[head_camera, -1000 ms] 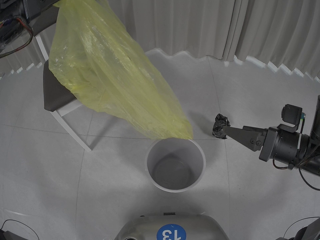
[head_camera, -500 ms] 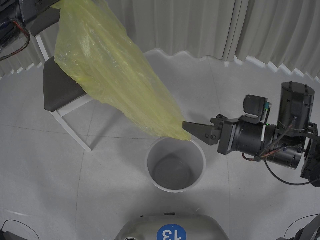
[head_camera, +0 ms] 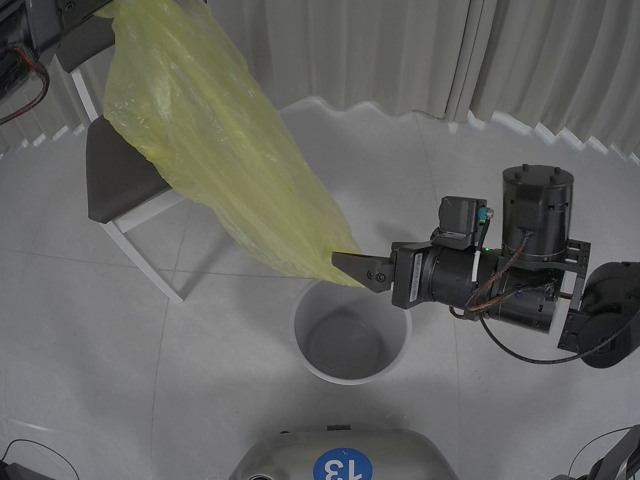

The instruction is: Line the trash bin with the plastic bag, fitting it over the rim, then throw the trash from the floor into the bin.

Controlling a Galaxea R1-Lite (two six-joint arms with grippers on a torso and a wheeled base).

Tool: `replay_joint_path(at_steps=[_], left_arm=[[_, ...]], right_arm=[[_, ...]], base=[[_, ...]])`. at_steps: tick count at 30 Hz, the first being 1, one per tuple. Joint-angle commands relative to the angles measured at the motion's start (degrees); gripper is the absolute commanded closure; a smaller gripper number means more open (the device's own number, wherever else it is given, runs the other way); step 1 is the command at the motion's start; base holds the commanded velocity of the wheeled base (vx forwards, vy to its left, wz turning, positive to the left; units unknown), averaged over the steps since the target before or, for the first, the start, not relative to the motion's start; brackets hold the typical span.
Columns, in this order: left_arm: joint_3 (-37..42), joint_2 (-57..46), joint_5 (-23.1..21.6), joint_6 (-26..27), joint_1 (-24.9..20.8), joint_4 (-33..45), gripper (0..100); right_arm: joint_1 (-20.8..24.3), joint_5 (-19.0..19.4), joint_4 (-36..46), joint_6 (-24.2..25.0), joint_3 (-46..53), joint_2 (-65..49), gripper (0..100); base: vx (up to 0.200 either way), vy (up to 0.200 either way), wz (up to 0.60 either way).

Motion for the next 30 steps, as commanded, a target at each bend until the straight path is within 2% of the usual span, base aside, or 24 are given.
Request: replay_joint_path(at_steps=[1, 8, 16, 30], left_arm=[[0.2, -0.4, 0.0, 0.0, -0.2, 0.0, 100], [0.5, -0.7, 0.0, 0.0, -0.1, 0.0, 100], [0.6, -0.7, 0.0, 0.0, -0.2, 0.0, 100], [0.7, -0.7, -0.1, 0.0, -0.1, 0.0, 100]], right_arm=[[-1.0, 0.1, -0.2, 0.0, -2.1, 3.6, 0], [-1.4, 0.1, -0.1, -0.1, -4.2, 4.4, 0], [-4.8, 0.2, 1.9, -1.5, -7.6, 2.3, 0], [-3.8, 0.3, 3.3, -1.6, -9.5, 2.1, 0]], base=[[0.0, 0.0, 0.0], [0.0, 0.0, 0.0], [0.0, 0.0, 0.0], [0.0, 0.0, 0.0]])
